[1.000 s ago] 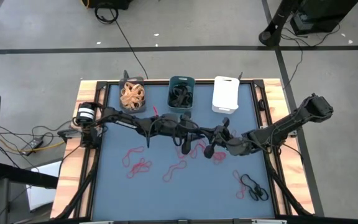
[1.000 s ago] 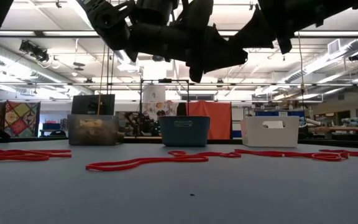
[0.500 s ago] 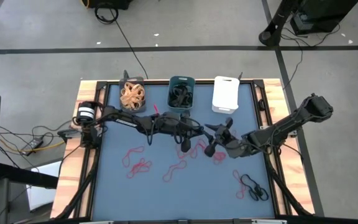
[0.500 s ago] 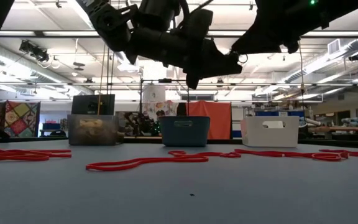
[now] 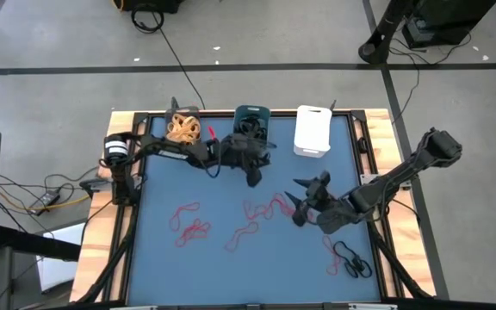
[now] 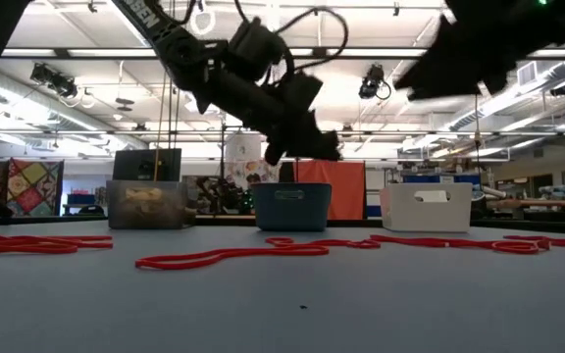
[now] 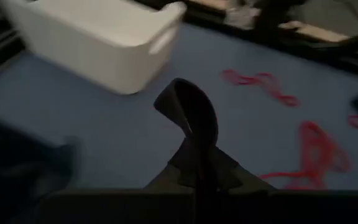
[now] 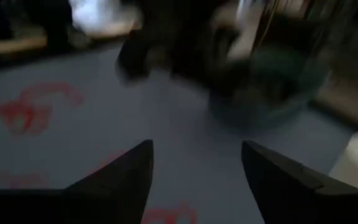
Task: Sort rubber bands into baskets
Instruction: Put the black rubber band into the blue bin
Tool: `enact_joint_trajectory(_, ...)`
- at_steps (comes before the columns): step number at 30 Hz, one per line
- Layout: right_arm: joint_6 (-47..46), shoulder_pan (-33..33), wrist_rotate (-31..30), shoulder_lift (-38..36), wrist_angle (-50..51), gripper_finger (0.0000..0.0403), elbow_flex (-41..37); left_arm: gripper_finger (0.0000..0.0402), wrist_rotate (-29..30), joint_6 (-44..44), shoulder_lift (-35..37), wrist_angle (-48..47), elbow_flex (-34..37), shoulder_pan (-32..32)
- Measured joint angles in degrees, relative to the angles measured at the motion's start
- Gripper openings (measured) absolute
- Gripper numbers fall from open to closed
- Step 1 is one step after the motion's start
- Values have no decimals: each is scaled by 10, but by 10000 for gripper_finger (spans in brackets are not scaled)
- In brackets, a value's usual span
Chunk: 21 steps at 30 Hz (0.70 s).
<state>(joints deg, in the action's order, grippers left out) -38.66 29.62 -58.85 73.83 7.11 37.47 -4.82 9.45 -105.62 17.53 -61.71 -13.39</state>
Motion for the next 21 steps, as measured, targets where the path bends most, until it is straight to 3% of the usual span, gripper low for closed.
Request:
enact_joint_trajectory(5, -142, 3, 126, 0, 132, 250, 0, 7, 12, 16, 0, -6, 0, -48)
enact_joint_trajectory(9, -208, 5, 184, 1, 195, 245, 0, 7, 23, 16, 0, -6, 0, -75)
enact_joint_trajectory(21, -250, 22, 317, 1, 259, 228, 0, 16, 24, 17, 0, -69, 0, -121)
